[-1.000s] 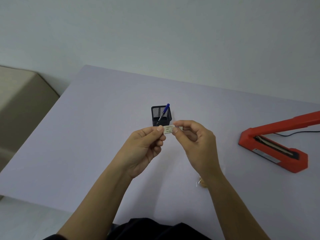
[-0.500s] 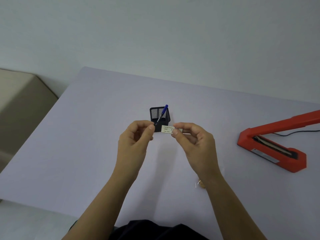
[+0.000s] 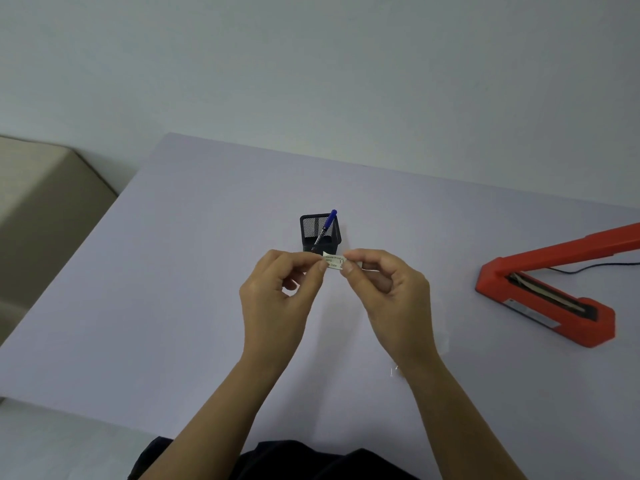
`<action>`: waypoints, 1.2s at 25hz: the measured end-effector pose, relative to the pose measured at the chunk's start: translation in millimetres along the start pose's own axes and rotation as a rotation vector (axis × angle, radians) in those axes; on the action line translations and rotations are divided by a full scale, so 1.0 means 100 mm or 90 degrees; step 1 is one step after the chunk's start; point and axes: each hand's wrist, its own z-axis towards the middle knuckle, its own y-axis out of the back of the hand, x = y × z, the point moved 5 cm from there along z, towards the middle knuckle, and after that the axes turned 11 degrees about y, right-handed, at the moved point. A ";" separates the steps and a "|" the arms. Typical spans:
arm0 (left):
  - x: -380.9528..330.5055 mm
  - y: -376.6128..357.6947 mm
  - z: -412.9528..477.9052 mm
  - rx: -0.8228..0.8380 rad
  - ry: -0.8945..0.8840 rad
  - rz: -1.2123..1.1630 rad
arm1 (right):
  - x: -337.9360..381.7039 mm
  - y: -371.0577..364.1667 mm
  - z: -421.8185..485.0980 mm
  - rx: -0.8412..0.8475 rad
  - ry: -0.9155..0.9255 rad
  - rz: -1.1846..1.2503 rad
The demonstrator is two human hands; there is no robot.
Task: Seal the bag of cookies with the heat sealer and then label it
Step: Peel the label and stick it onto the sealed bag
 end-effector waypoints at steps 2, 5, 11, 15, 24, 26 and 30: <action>-0.05 0.00 -0.03 -0.017 -0.074 0.043 | 0.00 -0.01 0.01 -0.005 0.004 0.009; -0.07 -0.01 -0.05 -0.037 -0.115 0.054 | 0.02 -0.02 0.04 -0.010 0.000 0.048; -0.09 0.04 0.04 -0.046 -0.133 0.022 | -0.11 -0.02 0.06 0.059 -0.127 0.233; -0.10 0.01 0.05 0.004 -0.171 0.046 | -0.17 0.00 0.09 0.149 -0.082 0.115; -0.06 -0.06 -0.01 0.037 -0.216 0.079 | -0.21 0.04 0.10 0.167 -0.027 0.056; -0.04 -0.06 -0.02 0.034 -0.206 0.075 | -0.22 0.05 0.10 0.150 -0.023 0.056; 0.10 -0.04 0.00 0.045 -0.160 0.063 | -0.34 0.00 0.07 0.141 -0.052 0.048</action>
